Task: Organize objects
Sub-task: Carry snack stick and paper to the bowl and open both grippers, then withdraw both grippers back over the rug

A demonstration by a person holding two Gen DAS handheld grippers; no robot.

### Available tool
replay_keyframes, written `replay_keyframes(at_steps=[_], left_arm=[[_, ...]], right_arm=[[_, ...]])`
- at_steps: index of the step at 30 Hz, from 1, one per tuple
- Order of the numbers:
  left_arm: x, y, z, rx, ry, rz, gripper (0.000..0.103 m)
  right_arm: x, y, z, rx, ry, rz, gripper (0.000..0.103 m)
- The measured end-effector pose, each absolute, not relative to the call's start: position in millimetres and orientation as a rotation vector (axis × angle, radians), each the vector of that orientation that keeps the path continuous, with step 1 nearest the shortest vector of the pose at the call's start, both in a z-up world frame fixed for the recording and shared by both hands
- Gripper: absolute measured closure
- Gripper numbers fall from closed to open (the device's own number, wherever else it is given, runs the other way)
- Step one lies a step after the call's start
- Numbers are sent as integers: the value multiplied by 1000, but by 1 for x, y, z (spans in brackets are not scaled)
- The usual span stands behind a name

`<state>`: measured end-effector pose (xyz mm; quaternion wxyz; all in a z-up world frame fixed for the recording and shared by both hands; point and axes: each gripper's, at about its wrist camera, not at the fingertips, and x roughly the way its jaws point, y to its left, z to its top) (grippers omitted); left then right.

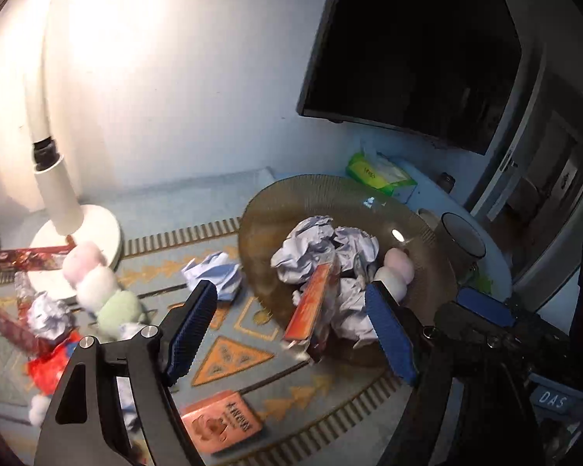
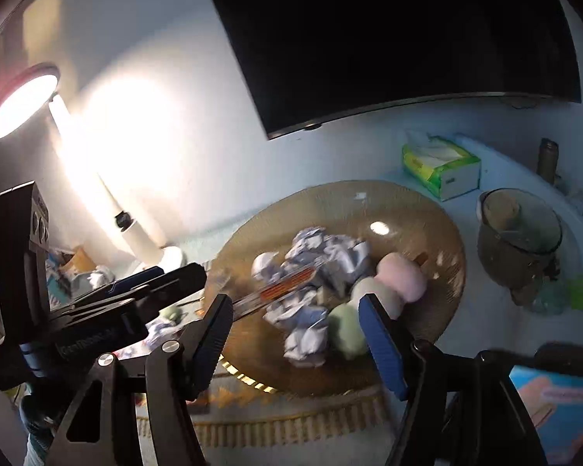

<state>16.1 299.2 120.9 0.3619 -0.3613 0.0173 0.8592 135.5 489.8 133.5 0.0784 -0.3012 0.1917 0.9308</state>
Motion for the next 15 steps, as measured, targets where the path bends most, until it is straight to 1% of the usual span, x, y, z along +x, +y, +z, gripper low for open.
replay_keyframes(at_steps=[3, 6, 11, 13, 15], left_arm=[[34, 250, 121, -923, 17, 2279, 25], [47, 196, 114, -945, -5, 2386, 22], [61, 107, 84, -1019, -51, 2596, 22], [63, 80, 68, -1054, -26, 2713, 22], [61, 61, 55, -1079, -22, 2771, 22]], right_arm=[[140, 467, 132, -925, 557, 2824, 36], [146, 439, 128, -958, 531, 2876, 34], [149, 387, 110, -1033, 488, 2956, 15], [146, 365, 94, -1071, 425, 2987, 13], [139, 347, 73, -1118, 316, 2998, 13]])
